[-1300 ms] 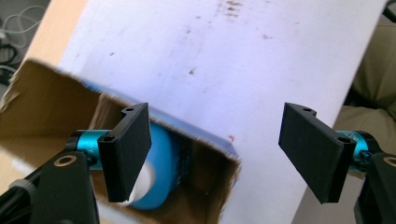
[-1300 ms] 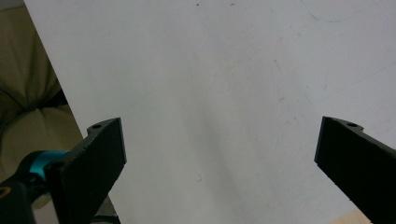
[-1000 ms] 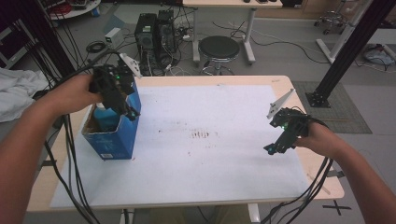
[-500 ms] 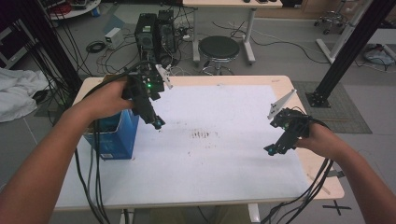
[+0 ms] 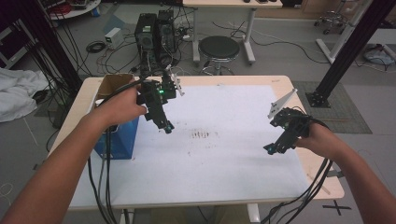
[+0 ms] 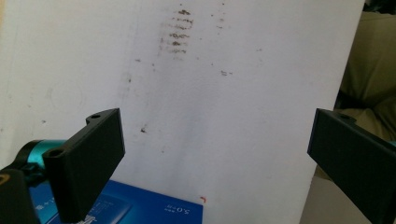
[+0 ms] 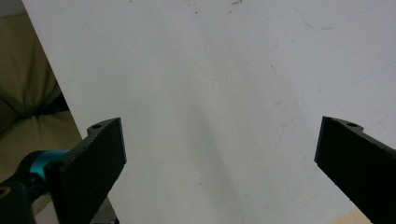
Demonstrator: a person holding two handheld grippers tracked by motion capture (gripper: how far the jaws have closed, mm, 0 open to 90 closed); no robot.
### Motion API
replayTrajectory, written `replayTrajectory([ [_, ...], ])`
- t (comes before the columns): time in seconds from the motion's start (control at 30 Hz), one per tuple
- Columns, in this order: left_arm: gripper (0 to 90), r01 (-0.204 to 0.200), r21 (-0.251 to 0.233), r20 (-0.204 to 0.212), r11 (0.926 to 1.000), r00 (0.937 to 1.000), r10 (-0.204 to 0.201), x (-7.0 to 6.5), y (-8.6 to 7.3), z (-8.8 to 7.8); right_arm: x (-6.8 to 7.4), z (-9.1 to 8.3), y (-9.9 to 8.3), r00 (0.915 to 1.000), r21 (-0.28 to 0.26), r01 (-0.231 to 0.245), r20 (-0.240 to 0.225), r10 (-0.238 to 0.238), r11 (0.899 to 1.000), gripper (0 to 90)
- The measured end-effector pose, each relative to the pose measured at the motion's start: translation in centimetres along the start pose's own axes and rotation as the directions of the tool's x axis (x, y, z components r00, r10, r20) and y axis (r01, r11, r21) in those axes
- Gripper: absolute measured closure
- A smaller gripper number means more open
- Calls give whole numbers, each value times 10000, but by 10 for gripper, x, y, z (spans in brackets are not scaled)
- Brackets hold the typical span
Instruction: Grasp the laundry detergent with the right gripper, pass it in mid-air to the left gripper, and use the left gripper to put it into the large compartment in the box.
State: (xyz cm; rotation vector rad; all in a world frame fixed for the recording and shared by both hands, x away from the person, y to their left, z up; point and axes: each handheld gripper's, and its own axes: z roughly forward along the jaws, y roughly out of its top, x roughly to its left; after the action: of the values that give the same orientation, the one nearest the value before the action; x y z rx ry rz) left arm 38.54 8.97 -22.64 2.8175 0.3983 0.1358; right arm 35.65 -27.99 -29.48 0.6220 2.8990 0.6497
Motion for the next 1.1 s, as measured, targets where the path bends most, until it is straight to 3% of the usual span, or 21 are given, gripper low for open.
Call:
replayTrajectory([
  [0.2, 39, -368, 214, 62, 9991, 9993, 367, -4, 7, 5, -2, 0, 1, 10000, -59, -47, 25, 47, 10000, 10],
  [0.67, 40, -1206, 31, 373, 9927, 9920, 1204, -12, 26, 14, -6, -2, 9, 10000, -73, 87, -11, -87, 9999, 10],
  [1.1, 40, -1363, -234, 341, 9904, 9900, 1370, -16, 30, 17, -4, -2, 12, 9999, 11, 115, 5, -115, 9999, 10],
])
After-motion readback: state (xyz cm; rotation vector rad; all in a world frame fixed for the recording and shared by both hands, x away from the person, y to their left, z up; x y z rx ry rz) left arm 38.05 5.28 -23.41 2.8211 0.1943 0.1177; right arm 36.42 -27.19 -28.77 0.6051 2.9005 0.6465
